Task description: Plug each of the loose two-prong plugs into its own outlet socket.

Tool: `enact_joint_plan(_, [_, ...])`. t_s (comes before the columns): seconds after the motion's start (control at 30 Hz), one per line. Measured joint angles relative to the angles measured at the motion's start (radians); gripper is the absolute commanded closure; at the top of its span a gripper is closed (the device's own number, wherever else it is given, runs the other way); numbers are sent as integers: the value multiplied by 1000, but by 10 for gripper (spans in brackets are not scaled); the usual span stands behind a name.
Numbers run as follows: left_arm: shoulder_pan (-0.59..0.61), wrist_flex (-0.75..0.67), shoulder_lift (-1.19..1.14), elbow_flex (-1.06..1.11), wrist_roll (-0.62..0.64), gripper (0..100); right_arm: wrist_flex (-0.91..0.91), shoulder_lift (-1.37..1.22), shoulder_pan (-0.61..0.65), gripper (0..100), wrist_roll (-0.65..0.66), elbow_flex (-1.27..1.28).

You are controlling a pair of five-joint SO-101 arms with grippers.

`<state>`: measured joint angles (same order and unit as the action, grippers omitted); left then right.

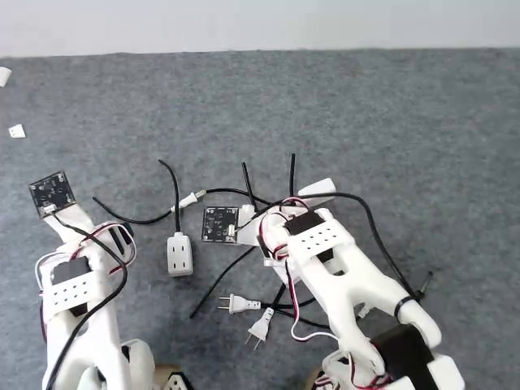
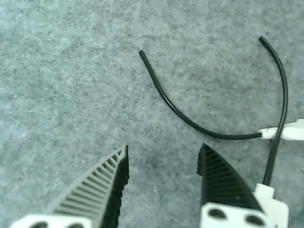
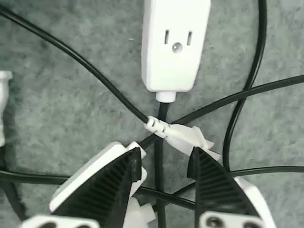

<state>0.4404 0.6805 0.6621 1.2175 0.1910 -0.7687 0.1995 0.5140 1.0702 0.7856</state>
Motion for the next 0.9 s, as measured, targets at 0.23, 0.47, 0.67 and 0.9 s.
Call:
enact_joint_plan(0.23, [0,0,0,0,0,780,6,-6,17,827,55,0])
enact_joint_plan(0.47, [0,0,0,0,0,780,14,-118,51,830,100,-63])
enact_joint_plan(0.67, [0,0,0,2,0,780,14,-203,54,962,109,-143])
enact_joint_plan(0.9, [0,0,0,2,0,780,14,-218,51,922,107,-143])
